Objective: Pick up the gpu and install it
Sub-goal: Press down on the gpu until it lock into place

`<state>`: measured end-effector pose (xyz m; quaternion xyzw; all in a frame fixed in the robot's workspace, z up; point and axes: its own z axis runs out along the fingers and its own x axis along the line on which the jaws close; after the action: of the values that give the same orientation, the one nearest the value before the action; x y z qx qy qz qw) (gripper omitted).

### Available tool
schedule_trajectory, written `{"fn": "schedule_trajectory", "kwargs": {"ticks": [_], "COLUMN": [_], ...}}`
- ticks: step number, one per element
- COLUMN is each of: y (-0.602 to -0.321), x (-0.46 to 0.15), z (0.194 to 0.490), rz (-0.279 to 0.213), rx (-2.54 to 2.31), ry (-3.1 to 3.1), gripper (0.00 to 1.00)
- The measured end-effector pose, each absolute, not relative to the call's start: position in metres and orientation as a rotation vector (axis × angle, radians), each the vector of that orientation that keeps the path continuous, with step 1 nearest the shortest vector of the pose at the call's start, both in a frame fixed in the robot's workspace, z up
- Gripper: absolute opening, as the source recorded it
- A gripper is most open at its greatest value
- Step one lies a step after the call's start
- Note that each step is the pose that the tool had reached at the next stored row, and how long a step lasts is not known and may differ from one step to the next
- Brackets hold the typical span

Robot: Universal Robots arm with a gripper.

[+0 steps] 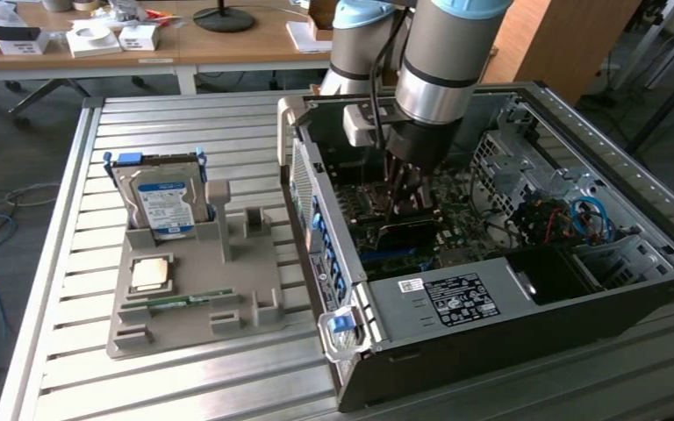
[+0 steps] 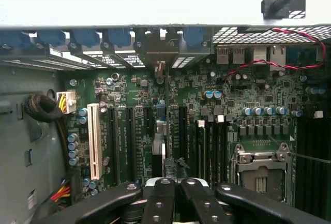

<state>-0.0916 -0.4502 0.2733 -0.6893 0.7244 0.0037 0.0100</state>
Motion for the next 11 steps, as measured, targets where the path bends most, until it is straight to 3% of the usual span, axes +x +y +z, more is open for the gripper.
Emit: {"fn": "schedule_trajectory", "kwargs": {"ticks": [11], "y": [-0.4502], "x": [-0.0917], "z": [0.2702], "rz": [0.011], "rx": [-2.152], "ry": [2.261], "gripper": [0.11]}}
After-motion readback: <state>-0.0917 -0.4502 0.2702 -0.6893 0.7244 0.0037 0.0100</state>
